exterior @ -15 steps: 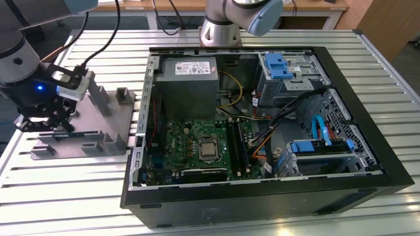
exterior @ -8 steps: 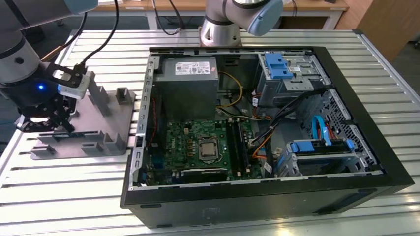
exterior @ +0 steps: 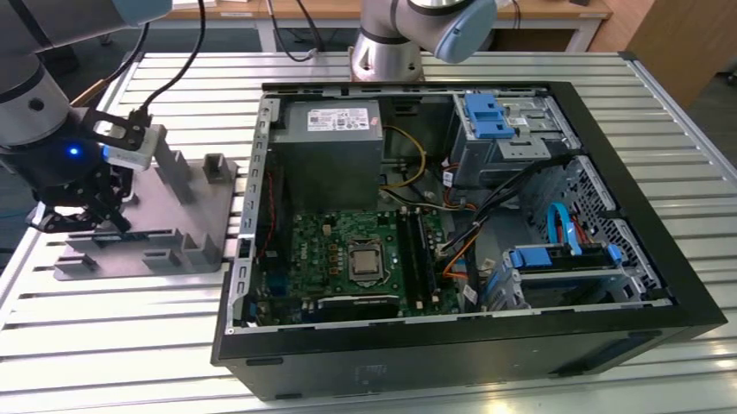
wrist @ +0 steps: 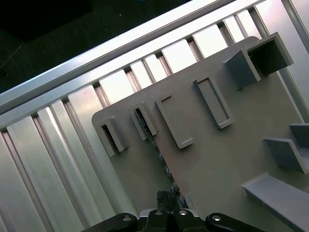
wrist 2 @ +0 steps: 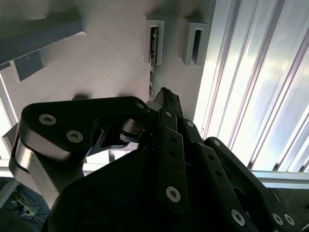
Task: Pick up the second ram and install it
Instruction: 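Pick up the second ram and move it above second insertion slot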
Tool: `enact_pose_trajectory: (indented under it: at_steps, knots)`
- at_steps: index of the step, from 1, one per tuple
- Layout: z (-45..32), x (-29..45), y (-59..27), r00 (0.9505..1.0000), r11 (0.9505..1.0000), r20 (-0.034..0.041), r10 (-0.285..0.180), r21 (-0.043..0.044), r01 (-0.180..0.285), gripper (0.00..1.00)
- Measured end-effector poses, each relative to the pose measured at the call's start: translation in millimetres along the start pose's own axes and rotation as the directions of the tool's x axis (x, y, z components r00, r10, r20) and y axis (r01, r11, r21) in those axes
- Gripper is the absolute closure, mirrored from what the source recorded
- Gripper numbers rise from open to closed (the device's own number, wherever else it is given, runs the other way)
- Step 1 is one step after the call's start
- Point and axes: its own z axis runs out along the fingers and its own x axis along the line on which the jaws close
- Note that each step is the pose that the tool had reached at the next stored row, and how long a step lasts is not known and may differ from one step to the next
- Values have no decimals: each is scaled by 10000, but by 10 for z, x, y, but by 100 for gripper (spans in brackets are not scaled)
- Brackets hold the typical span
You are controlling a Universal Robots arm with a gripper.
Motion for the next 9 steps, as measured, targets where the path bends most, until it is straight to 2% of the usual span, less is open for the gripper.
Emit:
enact_pose_trajectory:
  at_steps: [9]
  knots:
    - [0,0,0,9979,9979,-8,-648,0,648,90]
